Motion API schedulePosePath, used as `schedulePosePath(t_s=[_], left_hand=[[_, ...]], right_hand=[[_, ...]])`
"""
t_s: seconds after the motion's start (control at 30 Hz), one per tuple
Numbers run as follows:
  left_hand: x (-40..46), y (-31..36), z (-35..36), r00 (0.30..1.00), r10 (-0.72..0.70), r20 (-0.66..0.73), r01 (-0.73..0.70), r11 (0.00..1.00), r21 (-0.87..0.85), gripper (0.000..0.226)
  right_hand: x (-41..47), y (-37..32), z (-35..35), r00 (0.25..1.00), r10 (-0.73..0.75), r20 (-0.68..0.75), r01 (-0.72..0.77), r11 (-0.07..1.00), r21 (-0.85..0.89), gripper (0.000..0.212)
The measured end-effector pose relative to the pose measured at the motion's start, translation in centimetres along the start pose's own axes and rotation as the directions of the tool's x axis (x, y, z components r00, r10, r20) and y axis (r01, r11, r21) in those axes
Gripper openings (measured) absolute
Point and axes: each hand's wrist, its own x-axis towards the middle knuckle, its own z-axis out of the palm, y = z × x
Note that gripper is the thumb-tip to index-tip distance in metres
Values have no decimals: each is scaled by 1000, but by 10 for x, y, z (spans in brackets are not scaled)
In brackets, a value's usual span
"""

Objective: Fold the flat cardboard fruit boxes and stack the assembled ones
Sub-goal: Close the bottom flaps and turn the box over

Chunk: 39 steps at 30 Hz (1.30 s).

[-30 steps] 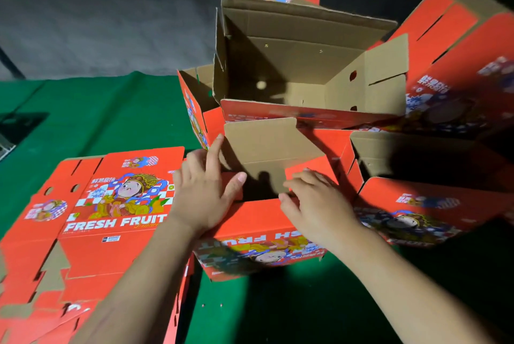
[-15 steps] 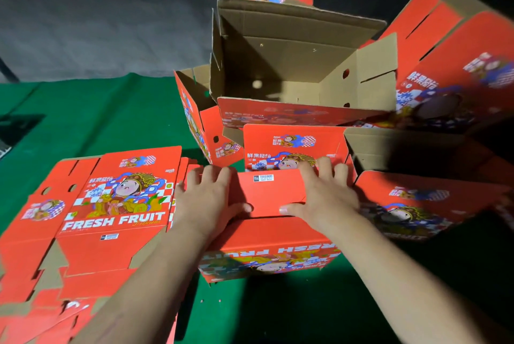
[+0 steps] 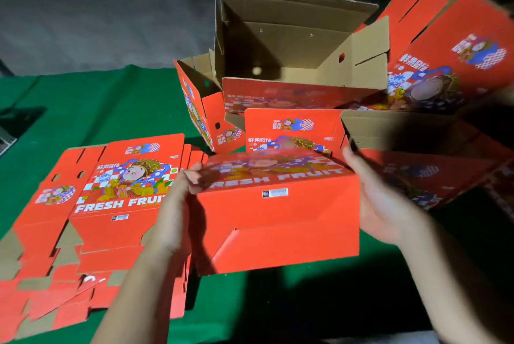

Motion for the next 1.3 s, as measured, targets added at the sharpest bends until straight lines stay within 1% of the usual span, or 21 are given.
schedulePosePath(t_s=[0.07, 0.1, 0.13, 0.17, 0.2, 0.27, 0.33, 0.43, 0.53, 0.63, 0.73, 0.8, 0.87, 0.9, 0.93, 0.97, 1.0, 1.07, 1.17, 1.23, 1.3], left_hand=[[7, 0, 5, 982, 175, -69, -152, 955, 254, 64], [7, -7, -1, 976, 200, -91, -162, 935, 316, 89], [5, -19, -11, 985, 121, -122, -78, 947, 311, 114], [3, -29, -18, 992, 40, -119, -8, 966, 260, 106], [-1, -38, -20, 994, -39, -107, 65, 965, 256, 80], [-9, -59, -39, 998, -54, -7, 54, 948, 315, 54], [-7, -78, -55, 998, 48, 46, -62, 917, 394, 55], [0, -103, -57, 988, 141, 56, -148, 827, 542, 59], [2, -137, -56, 970, 242, 7, -175, 682, 710, 53], [-7, -159, -44, 982, 171, 76, -179, 737, 651, 46], [-7, -170, -15, 965, 95, 244, -224, 783, 580, 35], [2, -178, 13, 918, -25, 396, -264, 706, 657, 47], [18, -192, 48, 811, -271, 518, -389, 413, 824, 75], [23, -194, 67, 778, -400, 484, -418, 245, 874, 84], [27, -196, 87, 780, -433, 451, -410, 191, 892, 88], [29, -198, 105, 780, -423, 462, -394, 241, 887, 87], [29, -198, 122, 795, -381, 472, -337, 369, 866, 82], [31, -199, 143, 822, -324, 469, -256, 524, 812, 66], [34, -202, 139, 796, -325, 511, -297, 526, 797, 45], [39, -204, 123, 838, -258, 480, -283, 547, 788, 37], [44, -200, 103, 908, -172, 383, -202, 619, 759, 33]], right_hand=[[-14, 9, -7, 978, 112, 176, -123, 991, 50, 45], [-21, 12, -5, 956, 181, 231, -204, 976, 78, 43], [-25, 18, -3, 944, 224, 244, -253, 962, 98, 43], [-31, 29, -4, 949, 194, 248, -224, 969, 99, 44], [-38, 40, -6, 963, 139, 231, -159, 985, 72, 46], [-41, 55, -7, 974, 30, 225, -28, 1000, -15, 49], [-44, 71, -15, 973, -19, 232, 35, 997, -67, 60], [-51, 105, -25, 996, -16, 85, 30, 985, -168, 77], [-59, 136, -24, 994, -59, -94, 37, 974, -225, 66], [-74, 164, -37, 953, -90, -290, 27, 976, -215, 56], [-93, 177, -69, 852, -129, -507, 24, 978, -209, 52], [-101, 170, -80, 699, -206, -685, 44, 968, -246, 35], [-100, 162, -78, 494, -188, -849, -29, 972, -232, 42], [-97, 158, -70, 422, -158, -892, -64, 977, -204, 51], [-91, 153, -60, 395, -158, -905, -74, 977, -202, 63], [-84, 152, -47, 440, -143, -887, -63, 980, -189, 79], [-77, 152, -33, 528, -105, -843, -49, 987, -154, 96], [-62, 153, -12, 637, -75, -768, -76, 984, -160, 115], [-40, 150, -20, 583, -61, -810, -211, 952, -224, 119], [-27, 145, -42, 523, -1, -853, -361, 905, -223, 123], [-11, 147, -59, 519, 96, -849, -432, 887, -164, 117]])
